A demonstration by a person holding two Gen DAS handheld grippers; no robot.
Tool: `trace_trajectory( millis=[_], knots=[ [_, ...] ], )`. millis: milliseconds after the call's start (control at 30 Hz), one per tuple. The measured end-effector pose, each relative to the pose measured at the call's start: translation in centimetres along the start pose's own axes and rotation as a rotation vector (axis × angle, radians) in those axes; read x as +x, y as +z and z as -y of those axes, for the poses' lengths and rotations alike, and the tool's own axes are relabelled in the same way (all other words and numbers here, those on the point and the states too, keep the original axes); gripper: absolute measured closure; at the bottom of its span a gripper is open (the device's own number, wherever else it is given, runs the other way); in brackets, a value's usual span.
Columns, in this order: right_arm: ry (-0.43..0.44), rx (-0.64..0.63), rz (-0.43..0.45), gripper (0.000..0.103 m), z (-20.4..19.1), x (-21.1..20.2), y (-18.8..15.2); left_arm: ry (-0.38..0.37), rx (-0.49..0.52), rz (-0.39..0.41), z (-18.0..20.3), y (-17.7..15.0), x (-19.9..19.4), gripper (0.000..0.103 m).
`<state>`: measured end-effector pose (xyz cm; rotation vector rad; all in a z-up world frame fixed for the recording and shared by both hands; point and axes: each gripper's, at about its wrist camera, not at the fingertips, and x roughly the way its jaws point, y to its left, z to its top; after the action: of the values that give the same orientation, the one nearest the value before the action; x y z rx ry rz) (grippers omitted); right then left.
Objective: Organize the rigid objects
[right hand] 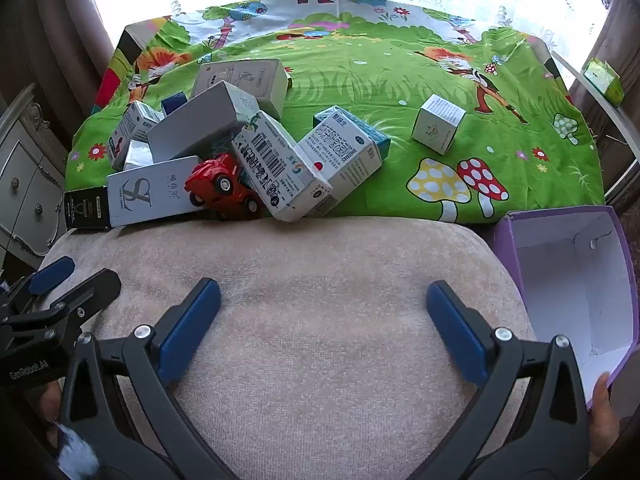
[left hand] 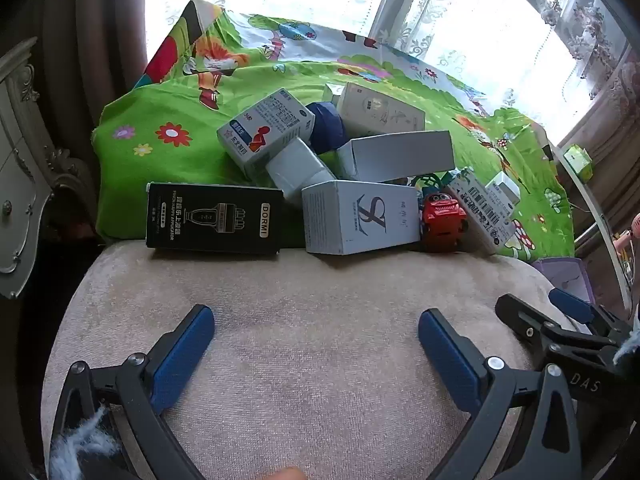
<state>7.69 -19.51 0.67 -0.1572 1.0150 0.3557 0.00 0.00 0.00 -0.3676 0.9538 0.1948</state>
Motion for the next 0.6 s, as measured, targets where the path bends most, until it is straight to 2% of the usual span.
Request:
trace_trajectory(
  millis=[600],
  knots=[
    [-0.001, 0.000, -0.002, 0.000, -0.01, 0.00, -0.01, -0.019, -0.022, 0.020, -0.31, -0.15, 0.03, 0.000]
  ],
)
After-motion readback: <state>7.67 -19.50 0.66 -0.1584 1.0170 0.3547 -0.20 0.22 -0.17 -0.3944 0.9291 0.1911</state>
